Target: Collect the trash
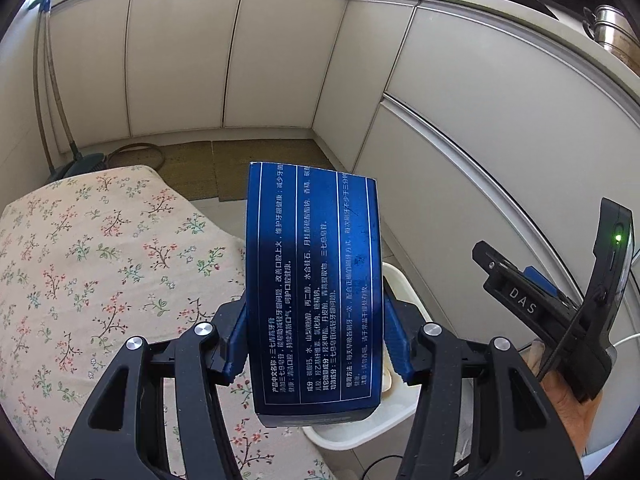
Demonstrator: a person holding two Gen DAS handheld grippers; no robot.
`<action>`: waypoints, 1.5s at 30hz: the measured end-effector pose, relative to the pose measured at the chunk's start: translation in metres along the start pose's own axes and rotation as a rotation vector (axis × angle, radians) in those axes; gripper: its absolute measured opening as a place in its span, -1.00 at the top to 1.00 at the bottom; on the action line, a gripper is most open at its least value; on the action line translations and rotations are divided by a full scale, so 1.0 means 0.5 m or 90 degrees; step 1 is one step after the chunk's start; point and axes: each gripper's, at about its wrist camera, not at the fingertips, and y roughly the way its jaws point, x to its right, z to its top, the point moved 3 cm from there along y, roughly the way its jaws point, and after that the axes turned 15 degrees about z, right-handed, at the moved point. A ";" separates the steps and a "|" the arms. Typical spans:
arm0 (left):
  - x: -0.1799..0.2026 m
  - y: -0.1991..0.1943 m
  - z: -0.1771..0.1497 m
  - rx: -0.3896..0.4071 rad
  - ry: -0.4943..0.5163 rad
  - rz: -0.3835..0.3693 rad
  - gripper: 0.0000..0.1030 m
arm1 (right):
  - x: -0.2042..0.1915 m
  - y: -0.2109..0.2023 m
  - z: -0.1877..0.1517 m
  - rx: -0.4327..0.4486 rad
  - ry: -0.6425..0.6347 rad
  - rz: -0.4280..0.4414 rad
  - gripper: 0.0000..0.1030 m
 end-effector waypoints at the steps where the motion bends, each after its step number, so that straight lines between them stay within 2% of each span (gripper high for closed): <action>1: 0.011 -0.001 0.003 0.004 0.002 -0.001 -0.03 | 0.009 -0.005 0.002 -0.001 0.005 -0.006 -0.87; 14: 0.132 0.023 0.033 0.028 0.053 -0.015 -0.03 | 0.149 -0.085 -0.011 -0.006 0.077 -0.056 -0.87; 25: 0.201 0.087 0.042 -0.014 0.069 -0.016 -0.08 | 0.184 -0.097 -0.010 0.005 0.098 -0.071 -0.87; 28: 0.198 0.086 0.038 -0.012 0.065 -0.006 -0.40 | 0.180 -0.098 -0.011 0.007 0.096 -0.070 -0.87; 36: 0.157 0.047 0.028 0.002 0.062 0.013 -0.66 | 0.149 -0.120 -0.006 0.033 0.089 -0.054 -0.87; 41: 0.102 -0.010 0.013 0.032 0.064 0.035 -0.86 | 0.078 -0.152 -0.011 0.059 0.048 -0.034 -0.87; 45: 0.046 -0.063 -0.004 0.060 0.055 0.048 -0.86 | 0.022 -0.187 -0.037 0.076 0.047 -0.018 -0.87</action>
